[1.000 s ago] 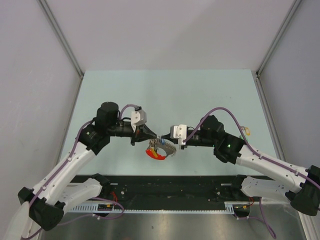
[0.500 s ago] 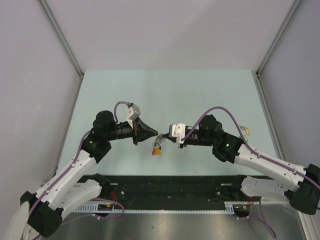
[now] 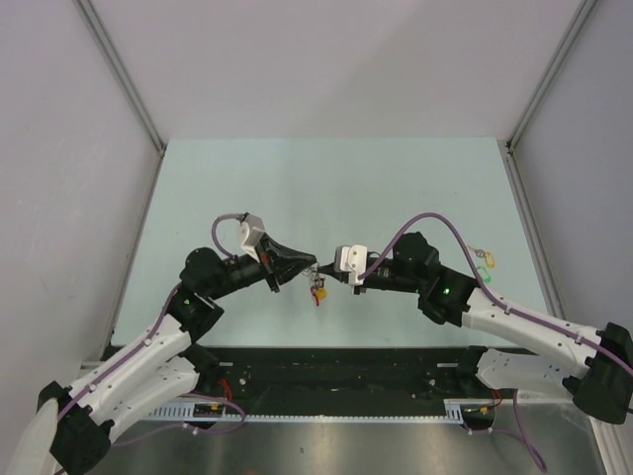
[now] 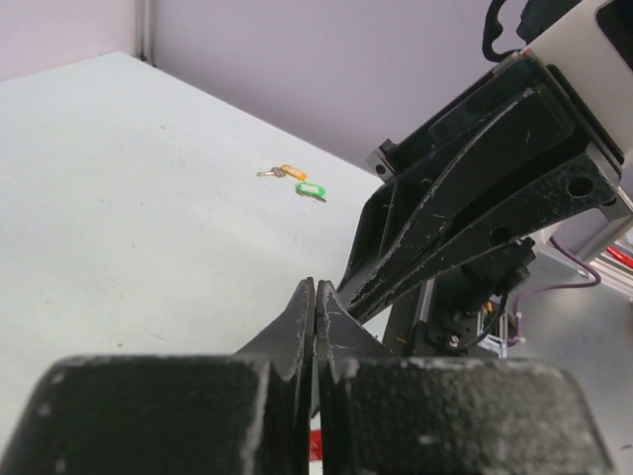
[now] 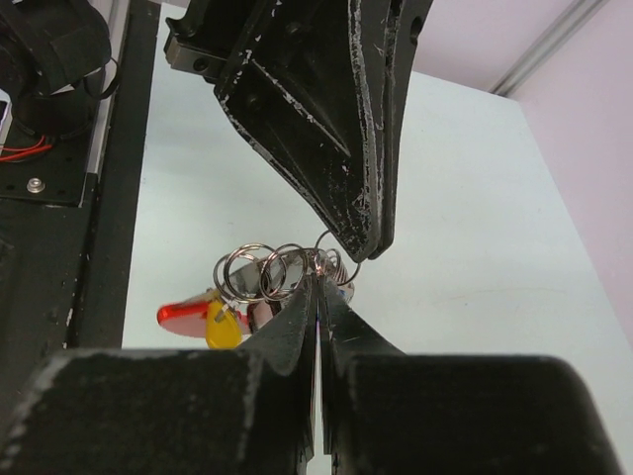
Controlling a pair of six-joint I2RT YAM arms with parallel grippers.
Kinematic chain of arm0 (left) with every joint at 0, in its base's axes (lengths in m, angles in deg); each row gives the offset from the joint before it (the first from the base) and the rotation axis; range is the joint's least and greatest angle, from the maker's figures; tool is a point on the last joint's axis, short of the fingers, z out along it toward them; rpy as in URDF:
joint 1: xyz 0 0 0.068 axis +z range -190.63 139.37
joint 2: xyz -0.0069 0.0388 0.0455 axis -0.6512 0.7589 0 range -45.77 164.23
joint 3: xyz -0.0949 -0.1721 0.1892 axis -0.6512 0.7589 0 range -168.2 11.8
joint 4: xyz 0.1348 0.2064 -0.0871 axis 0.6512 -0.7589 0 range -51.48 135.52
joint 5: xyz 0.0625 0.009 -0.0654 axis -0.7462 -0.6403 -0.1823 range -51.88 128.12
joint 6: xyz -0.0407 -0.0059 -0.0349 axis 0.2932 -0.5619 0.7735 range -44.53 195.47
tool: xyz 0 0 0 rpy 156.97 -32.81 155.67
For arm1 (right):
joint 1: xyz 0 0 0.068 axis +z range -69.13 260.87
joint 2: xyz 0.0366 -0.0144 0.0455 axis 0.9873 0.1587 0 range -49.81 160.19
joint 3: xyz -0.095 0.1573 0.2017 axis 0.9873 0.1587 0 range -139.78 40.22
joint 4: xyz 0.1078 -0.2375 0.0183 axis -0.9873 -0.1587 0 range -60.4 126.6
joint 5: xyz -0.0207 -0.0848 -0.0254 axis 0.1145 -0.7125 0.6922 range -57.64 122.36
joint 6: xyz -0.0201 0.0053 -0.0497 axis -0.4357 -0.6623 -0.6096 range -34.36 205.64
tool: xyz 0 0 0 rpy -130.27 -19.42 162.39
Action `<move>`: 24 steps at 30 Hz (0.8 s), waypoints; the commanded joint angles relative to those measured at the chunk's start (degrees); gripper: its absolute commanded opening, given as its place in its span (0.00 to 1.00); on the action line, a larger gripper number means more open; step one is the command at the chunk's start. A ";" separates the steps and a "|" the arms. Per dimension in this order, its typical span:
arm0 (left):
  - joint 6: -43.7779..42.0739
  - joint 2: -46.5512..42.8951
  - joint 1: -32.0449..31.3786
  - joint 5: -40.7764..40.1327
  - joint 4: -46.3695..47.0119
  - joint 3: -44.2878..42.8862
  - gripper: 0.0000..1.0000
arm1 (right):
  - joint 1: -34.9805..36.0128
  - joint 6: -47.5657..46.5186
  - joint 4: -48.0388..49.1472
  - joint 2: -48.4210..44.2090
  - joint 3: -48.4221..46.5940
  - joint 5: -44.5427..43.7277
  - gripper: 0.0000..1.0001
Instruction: Put the keys on the keyring
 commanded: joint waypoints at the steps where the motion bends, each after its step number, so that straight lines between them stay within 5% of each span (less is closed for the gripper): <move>1: 2.17 -0.95 -0.93 -4.17 6.53 0.65 0.00 | 0.57 0.59 4.42 -1.67 -0.01 -0.72 0.00; 6: -5.09 -3.05 -0.84 -6.01 -4.77 -2.76 0.32 | 0.13 -0.47 3.28 -3.16 -0.10 -1.34 0.00; 10: -12.67 -4.29 0.74 -7.17 -15.87 -7.60 0.41 | 0.13 -1.35 2.22 -3.78 -0.36 -1.07 0.00; 14: -21.18 -2.10 4.08 1.94 -25.02 -13.65 0.51 | 0.13 -1.96 0.90 -3.69 -0.98 -0.55 0.00; 20: -36.99 3.70 5.58 14.62 -40.73 -21.57 0.52 | 0.13 -2.58 -0.94 -3.43 -2.03 0.33 0.00; 24: -44.58 8.10 5.58 20.51 -48.40 -25.88 0.42 | 0.13 -2.84 -1.91 -3.08 -2.56 0.86 0.00</move>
